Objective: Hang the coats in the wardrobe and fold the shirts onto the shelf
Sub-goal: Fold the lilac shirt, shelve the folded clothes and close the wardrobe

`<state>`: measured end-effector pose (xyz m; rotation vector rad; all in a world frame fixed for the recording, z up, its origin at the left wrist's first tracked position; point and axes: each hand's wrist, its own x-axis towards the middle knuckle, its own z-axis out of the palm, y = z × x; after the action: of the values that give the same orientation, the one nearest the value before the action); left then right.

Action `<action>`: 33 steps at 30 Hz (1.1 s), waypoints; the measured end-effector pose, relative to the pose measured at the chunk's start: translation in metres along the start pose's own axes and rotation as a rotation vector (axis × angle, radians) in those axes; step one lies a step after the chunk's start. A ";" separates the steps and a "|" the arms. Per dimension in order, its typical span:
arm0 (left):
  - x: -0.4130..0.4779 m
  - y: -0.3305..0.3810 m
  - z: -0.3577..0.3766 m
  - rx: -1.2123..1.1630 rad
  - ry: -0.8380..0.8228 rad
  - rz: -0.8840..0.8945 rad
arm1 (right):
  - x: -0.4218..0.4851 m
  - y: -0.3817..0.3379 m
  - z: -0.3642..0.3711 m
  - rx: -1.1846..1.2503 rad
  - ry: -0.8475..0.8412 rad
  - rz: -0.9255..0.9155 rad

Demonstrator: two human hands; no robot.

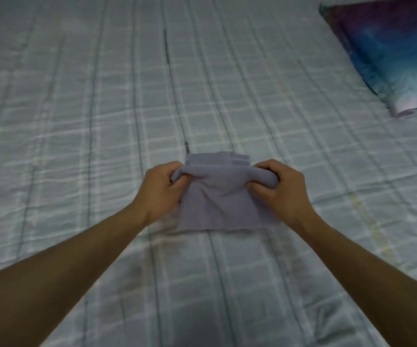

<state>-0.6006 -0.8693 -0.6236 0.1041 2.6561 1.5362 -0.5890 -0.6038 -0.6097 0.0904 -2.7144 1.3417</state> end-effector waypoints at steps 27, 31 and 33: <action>0.035 -0.065 0.069 0.847 -0.309 0.273 | 0.025 0.078 0.085 -0.563 -0.426 -0.327; 0.008 -0.071 0.060 0.852 -0.379 0.552 | 0.009 0.083 0.065 -0.598 -0.533 -0.418; 0.002 -0.070 0.065 0.848 -0.364 0.529 | 0.006 0.081 0.063 -0.601 -0.537 -0.411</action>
<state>-0.5981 -0.8481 -0.7162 1.0665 2.8555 0.2584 -0.6078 -0.6047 -0.7111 1.0074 -3.1301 0.3953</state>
